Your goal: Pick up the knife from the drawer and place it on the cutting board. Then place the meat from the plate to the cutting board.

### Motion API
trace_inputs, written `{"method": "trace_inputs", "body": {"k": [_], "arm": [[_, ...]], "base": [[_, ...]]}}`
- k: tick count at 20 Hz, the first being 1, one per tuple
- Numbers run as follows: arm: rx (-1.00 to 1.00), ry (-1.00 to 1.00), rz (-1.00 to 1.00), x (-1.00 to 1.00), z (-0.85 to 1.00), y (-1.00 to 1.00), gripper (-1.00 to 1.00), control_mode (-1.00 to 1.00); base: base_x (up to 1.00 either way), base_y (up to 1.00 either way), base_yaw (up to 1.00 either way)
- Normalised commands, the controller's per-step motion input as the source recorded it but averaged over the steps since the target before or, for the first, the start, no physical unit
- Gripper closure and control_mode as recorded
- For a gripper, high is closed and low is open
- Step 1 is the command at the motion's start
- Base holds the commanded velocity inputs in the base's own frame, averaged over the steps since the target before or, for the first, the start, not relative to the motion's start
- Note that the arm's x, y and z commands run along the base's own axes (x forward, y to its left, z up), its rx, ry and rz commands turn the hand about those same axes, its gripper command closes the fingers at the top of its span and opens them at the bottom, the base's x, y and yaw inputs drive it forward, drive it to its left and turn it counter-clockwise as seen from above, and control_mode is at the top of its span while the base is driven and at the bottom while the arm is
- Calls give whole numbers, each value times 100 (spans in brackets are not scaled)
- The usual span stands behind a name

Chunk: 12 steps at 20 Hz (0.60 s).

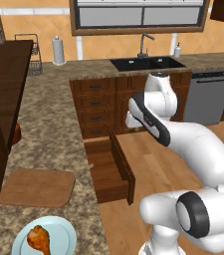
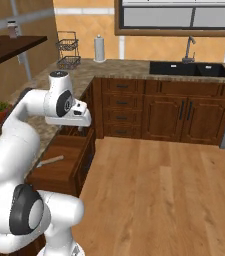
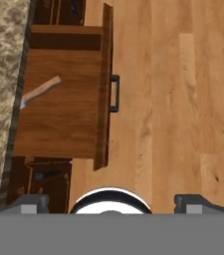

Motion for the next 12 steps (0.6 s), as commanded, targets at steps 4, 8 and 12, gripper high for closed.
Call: {"method": "trace_inputs", "body": {"k": [4, 8, 12], "arm": [[1, 6, 0, 45, -100, 21, -100, -100], [0, 11, 0, 53, -100, 31, -100, -100], [-1, 13, 0, 33, -99, 17, -100, -100]], "base": [[0, 0, 0], [0, 0, 0], [0, 0, 0]]}}
